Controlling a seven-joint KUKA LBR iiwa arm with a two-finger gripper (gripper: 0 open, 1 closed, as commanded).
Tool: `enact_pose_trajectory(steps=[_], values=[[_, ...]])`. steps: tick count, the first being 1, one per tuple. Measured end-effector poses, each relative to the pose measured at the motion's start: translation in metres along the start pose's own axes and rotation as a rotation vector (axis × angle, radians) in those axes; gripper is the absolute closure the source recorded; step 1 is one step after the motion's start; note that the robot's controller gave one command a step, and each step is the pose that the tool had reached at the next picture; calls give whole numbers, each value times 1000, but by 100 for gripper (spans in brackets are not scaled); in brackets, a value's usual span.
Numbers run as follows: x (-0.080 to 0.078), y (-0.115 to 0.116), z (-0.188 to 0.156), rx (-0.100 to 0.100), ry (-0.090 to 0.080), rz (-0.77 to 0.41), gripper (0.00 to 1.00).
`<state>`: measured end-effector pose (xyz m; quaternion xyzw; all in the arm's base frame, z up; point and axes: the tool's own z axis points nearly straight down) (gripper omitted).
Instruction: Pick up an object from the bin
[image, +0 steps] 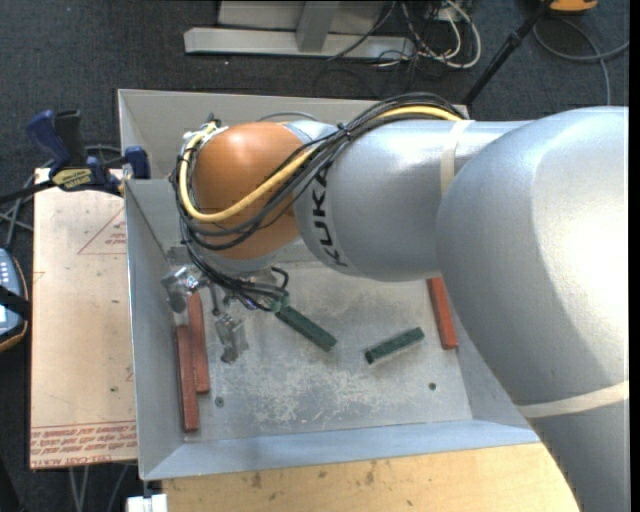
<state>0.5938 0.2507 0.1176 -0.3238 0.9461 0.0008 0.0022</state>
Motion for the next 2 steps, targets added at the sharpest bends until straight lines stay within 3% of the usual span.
enact_pose_trajectory(steps=[1,2], values=[[-1,-6,48,5,7,-195,0],[-11,-7,45,1,-1,-233,100]])
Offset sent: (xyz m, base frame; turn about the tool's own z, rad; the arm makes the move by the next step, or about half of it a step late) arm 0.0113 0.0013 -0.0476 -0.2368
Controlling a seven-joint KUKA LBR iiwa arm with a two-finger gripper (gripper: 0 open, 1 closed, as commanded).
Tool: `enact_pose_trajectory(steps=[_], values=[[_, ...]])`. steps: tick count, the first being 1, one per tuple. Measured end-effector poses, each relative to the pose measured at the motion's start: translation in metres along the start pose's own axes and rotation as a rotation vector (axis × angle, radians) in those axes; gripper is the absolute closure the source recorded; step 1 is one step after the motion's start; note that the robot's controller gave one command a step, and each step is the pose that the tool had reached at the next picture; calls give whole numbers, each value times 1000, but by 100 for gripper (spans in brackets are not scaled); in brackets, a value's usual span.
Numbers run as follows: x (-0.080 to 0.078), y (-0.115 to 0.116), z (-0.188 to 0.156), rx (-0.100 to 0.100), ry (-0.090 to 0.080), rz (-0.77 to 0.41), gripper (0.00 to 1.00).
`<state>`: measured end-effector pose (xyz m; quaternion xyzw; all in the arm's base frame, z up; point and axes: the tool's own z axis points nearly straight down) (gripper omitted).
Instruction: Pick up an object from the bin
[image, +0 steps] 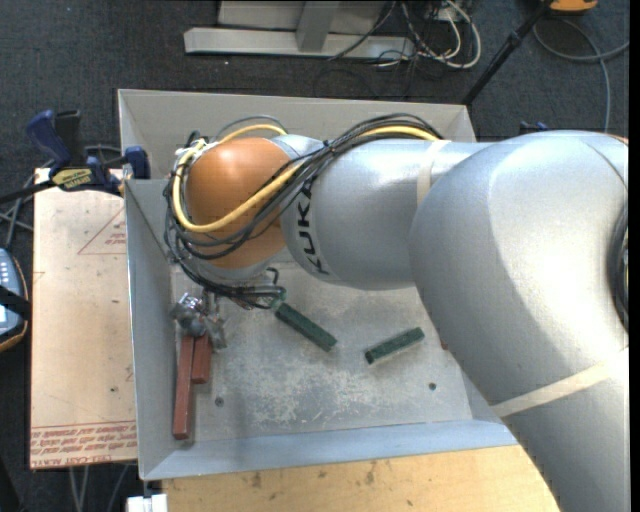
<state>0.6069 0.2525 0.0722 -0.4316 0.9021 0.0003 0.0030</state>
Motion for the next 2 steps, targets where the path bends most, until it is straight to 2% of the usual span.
enact_pose_trajectory(steps=[2], values=[[0,0,-2,-1,0,1,100]])
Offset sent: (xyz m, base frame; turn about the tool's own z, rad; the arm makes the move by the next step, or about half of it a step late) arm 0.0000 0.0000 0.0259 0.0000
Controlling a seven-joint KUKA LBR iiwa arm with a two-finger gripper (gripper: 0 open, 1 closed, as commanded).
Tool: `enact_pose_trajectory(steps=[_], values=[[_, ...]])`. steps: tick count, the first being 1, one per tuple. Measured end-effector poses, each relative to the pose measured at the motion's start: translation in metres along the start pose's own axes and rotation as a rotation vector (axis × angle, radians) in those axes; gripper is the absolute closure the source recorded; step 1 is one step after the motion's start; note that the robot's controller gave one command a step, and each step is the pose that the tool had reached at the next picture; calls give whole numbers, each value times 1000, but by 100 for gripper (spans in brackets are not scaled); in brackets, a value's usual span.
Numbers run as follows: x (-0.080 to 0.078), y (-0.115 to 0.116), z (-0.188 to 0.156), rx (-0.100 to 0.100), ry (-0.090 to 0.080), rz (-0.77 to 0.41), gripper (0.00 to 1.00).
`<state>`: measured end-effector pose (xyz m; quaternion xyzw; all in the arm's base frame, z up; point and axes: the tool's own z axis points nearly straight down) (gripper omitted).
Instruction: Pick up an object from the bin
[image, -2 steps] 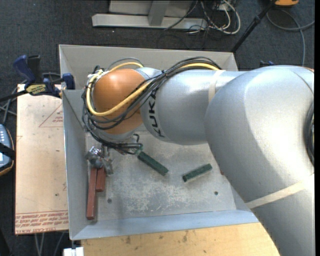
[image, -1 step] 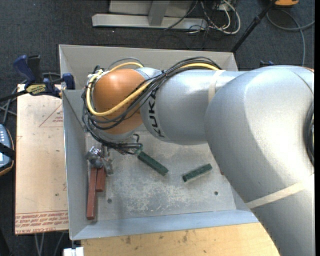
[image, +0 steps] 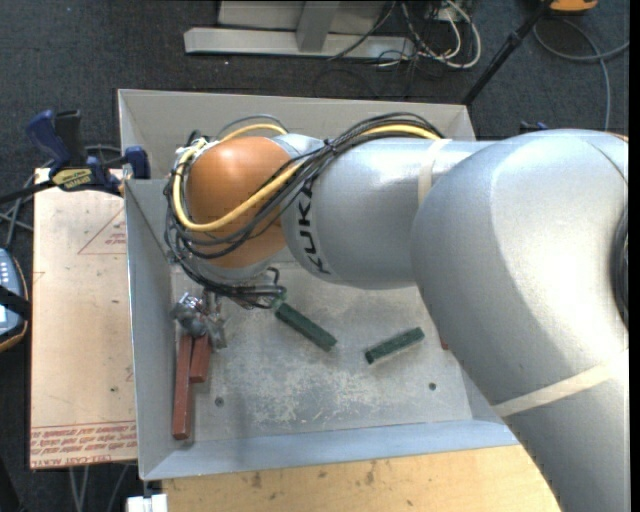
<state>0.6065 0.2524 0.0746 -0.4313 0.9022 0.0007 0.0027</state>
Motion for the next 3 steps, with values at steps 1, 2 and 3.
enact_pose_trajectory(steps=[1,2,3], values=[[1,1,-10,-3,5,1,100],[1,2,-26,-5,8,1,100],[1,2,-49,-5,8,1,100]])
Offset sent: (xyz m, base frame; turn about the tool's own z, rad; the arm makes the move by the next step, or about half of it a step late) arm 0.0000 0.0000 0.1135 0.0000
